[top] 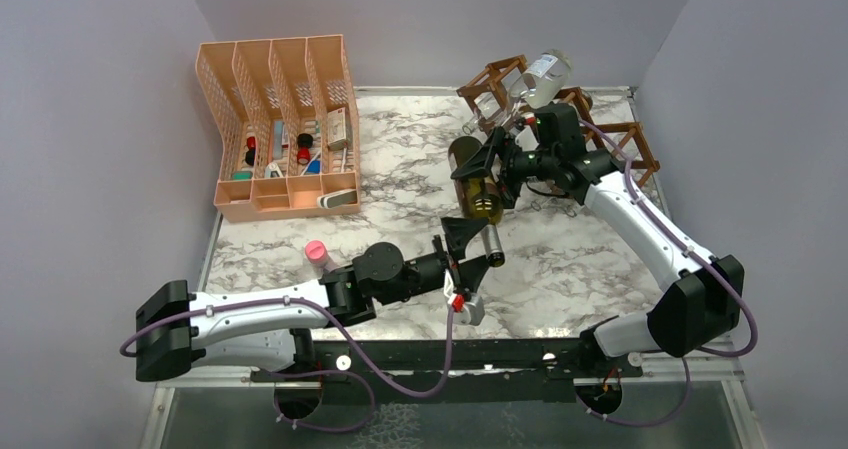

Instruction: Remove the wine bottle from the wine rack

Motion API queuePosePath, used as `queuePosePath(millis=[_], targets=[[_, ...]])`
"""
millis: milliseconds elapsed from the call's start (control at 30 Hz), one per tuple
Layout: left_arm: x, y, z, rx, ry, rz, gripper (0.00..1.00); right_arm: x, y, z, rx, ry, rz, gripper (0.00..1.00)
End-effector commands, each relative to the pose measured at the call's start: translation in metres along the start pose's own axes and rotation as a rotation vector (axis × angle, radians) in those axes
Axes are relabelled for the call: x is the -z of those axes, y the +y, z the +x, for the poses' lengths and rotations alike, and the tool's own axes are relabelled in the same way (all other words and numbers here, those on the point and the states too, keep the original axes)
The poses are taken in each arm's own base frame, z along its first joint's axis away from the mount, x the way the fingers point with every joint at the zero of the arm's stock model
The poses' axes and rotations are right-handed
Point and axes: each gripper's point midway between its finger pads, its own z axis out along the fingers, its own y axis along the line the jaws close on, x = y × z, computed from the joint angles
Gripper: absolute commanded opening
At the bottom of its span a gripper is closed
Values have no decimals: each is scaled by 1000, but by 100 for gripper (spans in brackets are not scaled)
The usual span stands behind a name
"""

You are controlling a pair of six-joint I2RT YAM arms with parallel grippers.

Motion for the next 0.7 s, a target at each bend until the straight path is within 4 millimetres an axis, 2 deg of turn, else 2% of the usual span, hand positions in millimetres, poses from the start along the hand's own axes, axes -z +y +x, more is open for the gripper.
queuePosePath(millis=[0,367,567,667], targets=[[-6,32,-17,-97,-34,-110,74,2,23,10,27,41,-105,49],[-19,28,-11,-204,-20,-96,56,-5,13,22,-2,86,-91,49],[-23,25,-14,-195,-32,-83,24,-9,0,26,0,110,-67,51],[-18,21,-8,-173,-14,-82,7,-12,-4,26,30,120,-51,58]])
